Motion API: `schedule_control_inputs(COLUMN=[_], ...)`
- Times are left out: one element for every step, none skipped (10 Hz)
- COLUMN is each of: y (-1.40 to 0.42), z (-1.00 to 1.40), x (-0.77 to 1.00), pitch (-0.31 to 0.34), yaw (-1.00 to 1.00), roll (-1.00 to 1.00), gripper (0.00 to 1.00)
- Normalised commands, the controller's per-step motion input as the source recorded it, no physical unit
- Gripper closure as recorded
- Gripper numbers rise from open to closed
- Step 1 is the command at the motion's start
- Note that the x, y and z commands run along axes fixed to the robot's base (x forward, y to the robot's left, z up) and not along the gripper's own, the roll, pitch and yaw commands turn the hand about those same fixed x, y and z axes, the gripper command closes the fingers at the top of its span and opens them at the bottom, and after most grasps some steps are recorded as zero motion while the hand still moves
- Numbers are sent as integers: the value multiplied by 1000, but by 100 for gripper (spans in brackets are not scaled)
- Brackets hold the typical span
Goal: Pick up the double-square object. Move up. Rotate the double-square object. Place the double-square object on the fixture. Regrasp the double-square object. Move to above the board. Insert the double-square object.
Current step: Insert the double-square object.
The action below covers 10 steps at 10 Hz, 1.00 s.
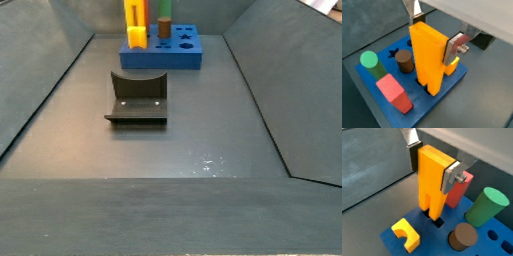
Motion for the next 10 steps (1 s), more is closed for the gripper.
schedule_control_inputs(y=[0, 0, -20, -69, -109, -131, -66, 0, 89, 131], z=[-317, -209, -94, -20, -40, -117, -174, -174, -169, -180], x=[-17, -43, -49, -154, -251, -311, -231, 0, 134, 220], pitch=[-74, -7, 0, 0, 3, 0, 0, 0, 3, 7], yaw=[0, 0, 0, 0, 0, 0, 0, 0, 0, 17], roll=[137, 116, 59, 86, 117, 87, 97, 53, 20, 14], gripper=[100, 100, 100, 100, 100, 100, 100, 100, 100, 100])
